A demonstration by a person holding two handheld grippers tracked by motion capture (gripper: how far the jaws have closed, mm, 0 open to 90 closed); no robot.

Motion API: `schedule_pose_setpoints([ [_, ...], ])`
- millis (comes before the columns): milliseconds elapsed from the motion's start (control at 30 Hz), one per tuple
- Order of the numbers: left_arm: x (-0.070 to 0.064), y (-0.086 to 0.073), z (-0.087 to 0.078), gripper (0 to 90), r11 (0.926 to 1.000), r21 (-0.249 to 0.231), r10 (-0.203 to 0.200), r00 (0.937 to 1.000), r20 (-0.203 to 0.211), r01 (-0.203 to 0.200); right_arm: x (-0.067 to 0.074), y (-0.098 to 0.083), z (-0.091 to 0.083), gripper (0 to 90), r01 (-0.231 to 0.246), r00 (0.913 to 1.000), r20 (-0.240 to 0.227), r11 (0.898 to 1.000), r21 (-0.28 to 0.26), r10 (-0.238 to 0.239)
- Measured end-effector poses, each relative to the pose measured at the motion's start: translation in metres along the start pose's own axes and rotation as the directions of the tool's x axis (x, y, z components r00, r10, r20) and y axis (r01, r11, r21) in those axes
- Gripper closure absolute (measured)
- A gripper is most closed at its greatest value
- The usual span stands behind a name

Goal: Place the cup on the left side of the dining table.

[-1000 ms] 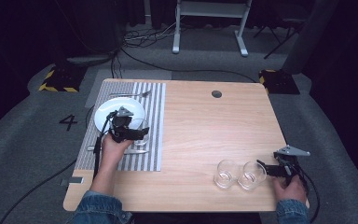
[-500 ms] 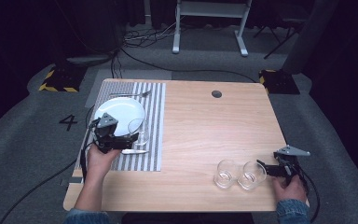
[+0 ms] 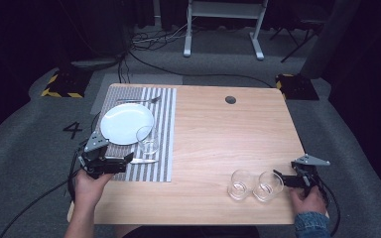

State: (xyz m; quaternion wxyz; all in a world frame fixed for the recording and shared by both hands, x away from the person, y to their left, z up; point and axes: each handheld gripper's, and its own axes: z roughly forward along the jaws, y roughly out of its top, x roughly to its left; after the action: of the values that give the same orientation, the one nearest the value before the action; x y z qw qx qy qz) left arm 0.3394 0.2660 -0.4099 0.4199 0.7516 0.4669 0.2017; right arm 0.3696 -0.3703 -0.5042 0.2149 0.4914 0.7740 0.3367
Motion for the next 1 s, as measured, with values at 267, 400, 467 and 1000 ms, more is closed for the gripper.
schedule_pose_setpoints([
  [267, 0.001, -0.012, -0.012, 0.0, 0.9988, 0.047, -0.01, 0.9999, 0.0, 0.01, 0.0, 0.0, 0.0, 12.7, 0.001, 1.0, -0.001, 1.0, 0.0, -0.001],
  [400, 0.003, -0.025, -0.012, 0.0, 0.994, 0.104, -0.038, 0.9989, 0.027, 0.035, 0.0, 0.0, 0.0, 12.7, 0.001, 1.0, -0.001, 1.0, 0.0, -0.001],
  [467, 0.002, -0.032, -0.008, 0.0, 0.9893, 0.143, -0.034, 0.9985, 0.042, 0.028, 0.0, 0.0, 0.0, 12.7, 0.001, 1.0, -0.001, 1.0, 0.0, -0.001],
  [1000, 0.001, -0.078, 0.002, 0.0, 0.9604, 0.278, -0.034, 0.9988, 0.035, 0.023, 0.0, 0.0, 0.0, 12.7, 0.001, 1.0, -0.001, 1.0, 0.001, -0.001],
])
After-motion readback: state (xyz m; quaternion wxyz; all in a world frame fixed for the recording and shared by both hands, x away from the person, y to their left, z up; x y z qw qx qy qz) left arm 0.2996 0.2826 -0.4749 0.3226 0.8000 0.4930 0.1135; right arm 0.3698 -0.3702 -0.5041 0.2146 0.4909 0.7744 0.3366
